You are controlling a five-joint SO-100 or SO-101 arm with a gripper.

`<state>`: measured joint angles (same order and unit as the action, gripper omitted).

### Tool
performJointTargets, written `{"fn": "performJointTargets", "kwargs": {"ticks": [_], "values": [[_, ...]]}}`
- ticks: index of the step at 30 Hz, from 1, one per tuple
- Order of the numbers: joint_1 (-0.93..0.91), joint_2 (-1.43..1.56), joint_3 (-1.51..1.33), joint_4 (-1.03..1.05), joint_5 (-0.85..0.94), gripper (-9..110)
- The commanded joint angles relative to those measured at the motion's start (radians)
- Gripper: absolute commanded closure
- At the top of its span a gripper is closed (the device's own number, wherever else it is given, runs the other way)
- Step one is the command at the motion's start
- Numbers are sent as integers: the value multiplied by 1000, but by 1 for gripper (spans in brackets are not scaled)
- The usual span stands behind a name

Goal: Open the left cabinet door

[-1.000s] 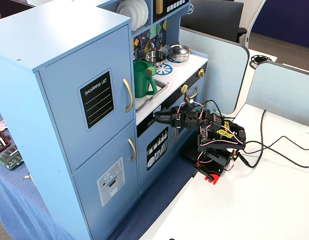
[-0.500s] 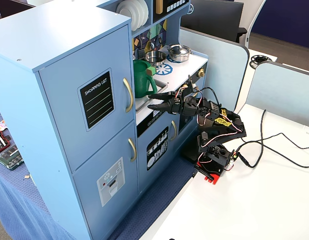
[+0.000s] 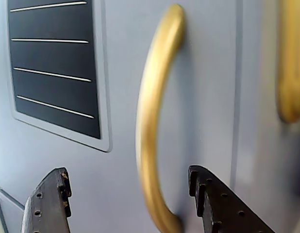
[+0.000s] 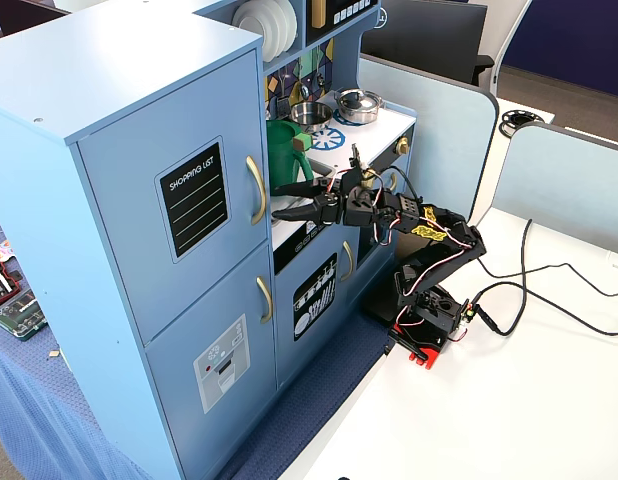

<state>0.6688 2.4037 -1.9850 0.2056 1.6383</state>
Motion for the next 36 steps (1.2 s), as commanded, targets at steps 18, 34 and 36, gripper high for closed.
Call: {"fn": "performJointTargets", "kwargs": {"ticks": [18, 34, 36], "values": [[281, -78, 109, -67, 276, 81], [360, 146, -77, -98, 387, 83], [354, 196, -106, -84, 391, 84]]}}
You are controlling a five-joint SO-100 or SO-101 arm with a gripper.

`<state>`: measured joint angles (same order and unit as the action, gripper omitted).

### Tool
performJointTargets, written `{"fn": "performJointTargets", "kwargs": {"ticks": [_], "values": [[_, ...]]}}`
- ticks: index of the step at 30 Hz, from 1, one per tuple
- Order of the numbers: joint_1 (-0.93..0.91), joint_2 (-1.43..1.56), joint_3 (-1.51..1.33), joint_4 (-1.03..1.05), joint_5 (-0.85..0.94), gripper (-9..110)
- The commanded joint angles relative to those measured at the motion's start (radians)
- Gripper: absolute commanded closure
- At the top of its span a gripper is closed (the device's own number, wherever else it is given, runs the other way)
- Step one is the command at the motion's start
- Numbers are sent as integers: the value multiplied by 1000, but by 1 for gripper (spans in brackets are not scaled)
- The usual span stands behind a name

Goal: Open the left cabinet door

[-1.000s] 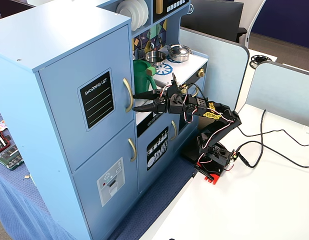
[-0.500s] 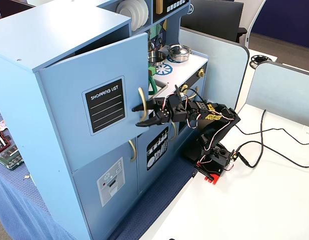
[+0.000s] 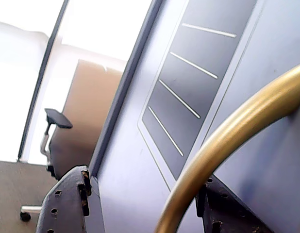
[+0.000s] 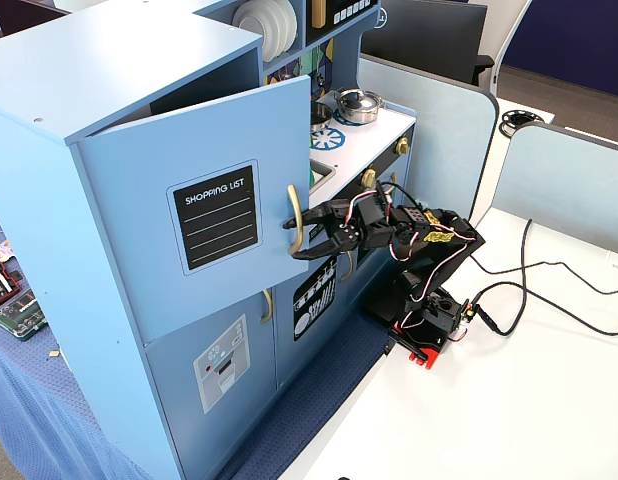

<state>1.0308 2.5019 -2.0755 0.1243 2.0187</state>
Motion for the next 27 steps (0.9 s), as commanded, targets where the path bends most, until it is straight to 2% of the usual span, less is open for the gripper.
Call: {"fn": "performJointTargets", "kwargs": {"ticks": [1, 7, 13, 19, 27], "values": [[-14, 124, -26, 8, 11, 84], [-97, 279, -75, 110, -23, 84], [-262, 347, -49, 239, -152, 82], [-413, 288, 12, 278, -279, 83], [-486, 114, 83, 236, -287, 85]]}}
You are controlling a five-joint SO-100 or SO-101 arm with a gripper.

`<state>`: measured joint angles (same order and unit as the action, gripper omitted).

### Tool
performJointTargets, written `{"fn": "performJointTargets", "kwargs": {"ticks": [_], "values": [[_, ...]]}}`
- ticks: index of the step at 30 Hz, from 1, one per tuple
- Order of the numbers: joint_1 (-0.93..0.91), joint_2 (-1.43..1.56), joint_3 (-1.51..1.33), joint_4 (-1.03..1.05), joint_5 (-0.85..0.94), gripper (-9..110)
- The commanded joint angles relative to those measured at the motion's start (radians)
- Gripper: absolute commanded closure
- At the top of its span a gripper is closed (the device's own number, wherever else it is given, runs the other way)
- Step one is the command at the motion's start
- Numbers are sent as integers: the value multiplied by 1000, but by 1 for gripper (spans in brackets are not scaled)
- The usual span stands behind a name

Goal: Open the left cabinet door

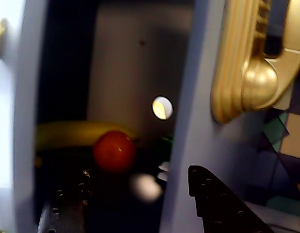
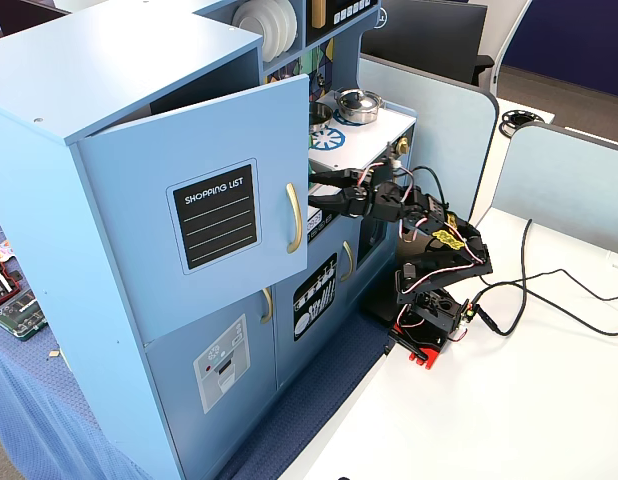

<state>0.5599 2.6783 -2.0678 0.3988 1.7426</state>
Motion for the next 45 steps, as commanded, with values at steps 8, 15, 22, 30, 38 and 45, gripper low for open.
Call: {"fn": "performJointTargets", "kwargs": {"ticks": [8, 15, 22, 30, 38, 45], "values": [[150, -132, 72, -117, 106, 87], [399, -126, 35, -204, 232, 88], [577, -172, 49, -298, 341, 89], [192, -107, -49, -290, 54, 89], [-307, -37, -176, 115, -229, 93], [-525, 44, -321, 548, -295, 96]]}}
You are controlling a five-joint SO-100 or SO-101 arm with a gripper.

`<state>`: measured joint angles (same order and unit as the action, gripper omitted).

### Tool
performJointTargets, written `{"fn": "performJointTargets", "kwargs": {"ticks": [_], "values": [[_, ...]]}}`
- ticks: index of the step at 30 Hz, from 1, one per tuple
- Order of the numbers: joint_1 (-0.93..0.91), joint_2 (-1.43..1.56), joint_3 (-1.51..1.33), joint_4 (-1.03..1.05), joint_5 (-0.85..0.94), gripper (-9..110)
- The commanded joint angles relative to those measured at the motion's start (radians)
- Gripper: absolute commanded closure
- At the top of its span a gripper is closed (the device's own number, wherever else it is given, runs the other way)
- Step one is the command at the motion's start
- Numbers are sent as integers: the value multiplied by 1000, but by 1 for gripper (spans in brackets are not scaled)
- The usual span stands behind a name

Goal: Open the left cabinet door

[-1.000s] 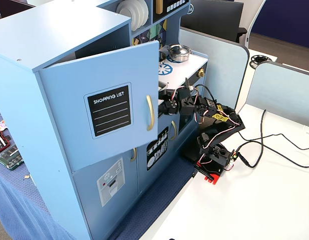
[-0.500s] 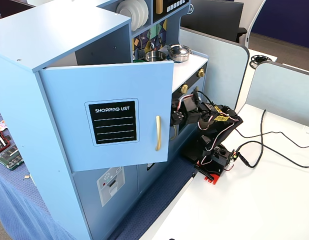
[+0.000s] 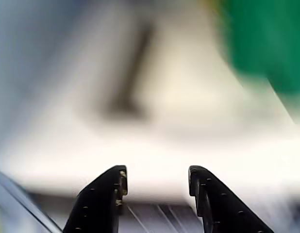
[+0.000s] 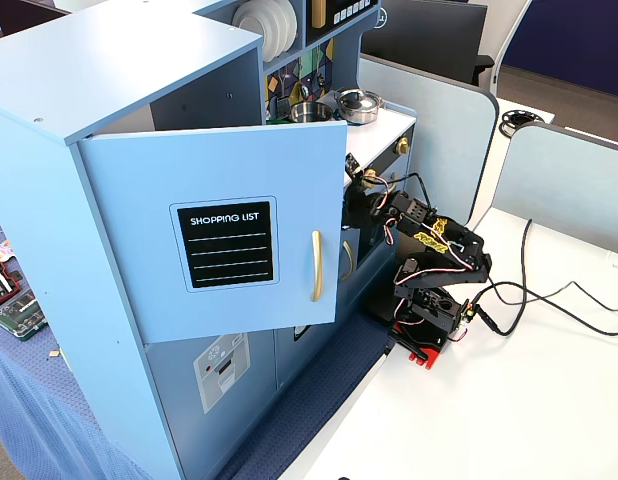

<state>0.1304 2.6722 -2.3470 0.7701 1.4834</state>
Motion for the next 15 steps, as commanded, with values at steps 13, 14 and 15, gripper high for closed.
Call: {"fn": "performJointTargets", "kwargs": {"ticks": [13, 14, 15], "values": [[-137, 321, -515, 555, -186, 100], [-135, 336, -534, 561, -183, 101], [-133, 354, -554, 569, -181, 101]]}}
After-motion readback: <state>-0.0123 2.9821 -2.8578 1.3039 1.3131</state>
